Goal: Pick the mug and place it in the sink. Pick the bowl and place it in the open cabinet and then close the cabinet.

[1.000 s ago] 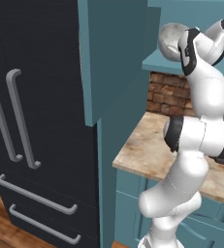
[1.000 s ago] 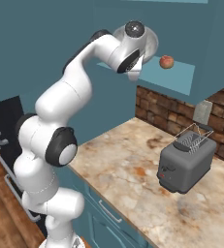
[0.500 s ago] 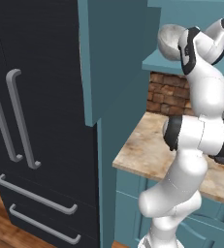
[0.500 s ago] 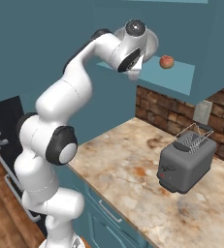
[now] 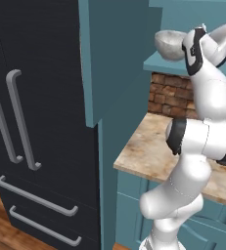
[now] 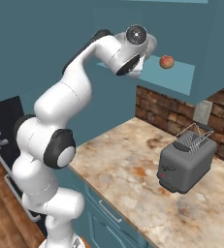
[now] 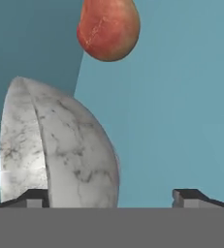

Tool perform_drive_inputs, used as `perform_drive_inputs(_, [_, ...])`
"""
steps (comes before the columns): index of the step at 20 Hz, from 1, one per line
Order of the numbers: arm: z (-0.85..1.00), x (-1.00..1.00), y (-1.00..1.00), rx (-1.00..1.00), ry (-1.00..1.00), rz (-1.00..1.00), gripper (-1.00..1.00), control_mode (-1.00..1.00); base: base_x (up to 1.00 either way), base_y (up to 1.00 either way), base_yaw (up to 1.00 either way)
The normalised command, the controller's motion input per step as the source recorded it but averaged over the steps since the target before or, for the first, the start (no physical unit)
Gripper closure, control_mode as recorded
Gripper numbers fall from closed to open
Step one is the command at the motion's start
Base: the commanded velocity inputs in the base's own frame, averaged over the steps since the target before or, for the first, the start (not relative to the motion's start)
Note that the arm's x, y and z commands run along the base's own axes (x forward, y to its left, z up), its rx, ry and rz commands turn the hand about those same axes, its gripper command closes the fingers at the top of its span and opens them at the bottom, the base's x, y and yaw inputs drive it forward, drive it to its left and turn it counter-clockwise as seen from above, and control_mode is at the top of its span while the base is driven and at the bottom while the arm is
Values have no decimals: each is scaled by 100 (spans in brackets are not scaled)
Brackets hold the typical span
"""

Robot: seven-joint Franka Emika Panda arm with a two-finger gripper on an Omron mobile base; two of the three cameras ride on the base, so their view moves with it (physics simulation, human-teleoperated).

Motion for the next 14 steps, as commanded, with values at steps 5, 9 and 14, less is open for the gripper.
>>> perform_drive_inputs(5, [9,0,0,0,-24,0,-100,-100,0,0,0])
perform_drive_inputs(9, [23,0,0,-2,-26,0,-100,-100,0,0,0])
perform_drive_inputs(14, [24,-9,-3,0,-8,-1,-100,-100,0,0,0])
